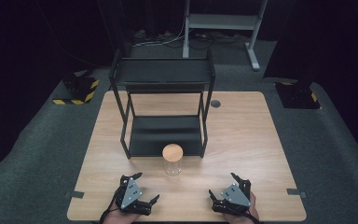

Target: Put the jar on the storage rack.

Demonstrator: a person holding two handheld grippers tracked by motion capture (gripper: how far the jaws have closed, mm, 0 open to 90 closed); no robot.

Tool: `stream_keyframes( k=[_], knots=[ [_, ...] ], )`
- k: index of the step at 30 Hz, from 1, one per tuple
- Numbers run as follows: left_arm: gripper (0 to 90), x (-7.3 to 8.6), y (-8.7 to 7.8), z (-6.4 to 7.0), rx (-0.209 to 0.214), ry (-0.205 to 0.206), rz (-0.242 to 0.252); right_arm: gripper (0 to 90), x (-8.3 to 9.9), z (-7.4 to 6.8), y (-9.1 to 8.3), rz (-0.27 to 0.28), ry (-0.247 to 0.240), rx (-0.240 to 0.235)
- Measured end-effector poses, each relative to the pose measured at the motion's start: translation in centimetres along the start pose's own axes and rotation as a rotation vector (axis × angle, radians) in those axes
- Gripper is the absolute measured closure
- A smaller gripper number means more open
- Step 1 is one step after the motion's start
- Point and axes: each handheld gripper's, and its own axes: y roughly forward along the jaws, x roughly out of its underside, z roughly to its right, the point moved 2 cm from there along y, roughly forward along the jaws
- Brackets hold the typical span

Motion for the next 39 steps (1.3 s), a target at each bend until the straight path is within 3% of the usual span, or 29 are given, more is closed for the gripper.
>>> stream_keyframes(
  k=[8,17,30,39],
  knots=[
    [0.9,-0.1,0.3,0.0,0.012,0.005,-0.029,0.3,0.0,0.0,0.0,0.004,0.002,-0.004],
    [0.8,-0.1,0.5,-0.3,-0.006,-0.035,-0.051,0.3,0.0,0.2,-0.1,0.009,0.021,-0.027],
    [0.9,-0.3,0.0,-0.8,-0.011,-0.063,-0.037,0.3,0.0,0.4,0.0,0.003,0.035,-0.034],
    [0.8,-1.9,-0.7,-1.3,-0.001,-0.076,-0.013,0.3,0.0,0.4,0.0,0.003,0.034,-0.036]
  ],
)
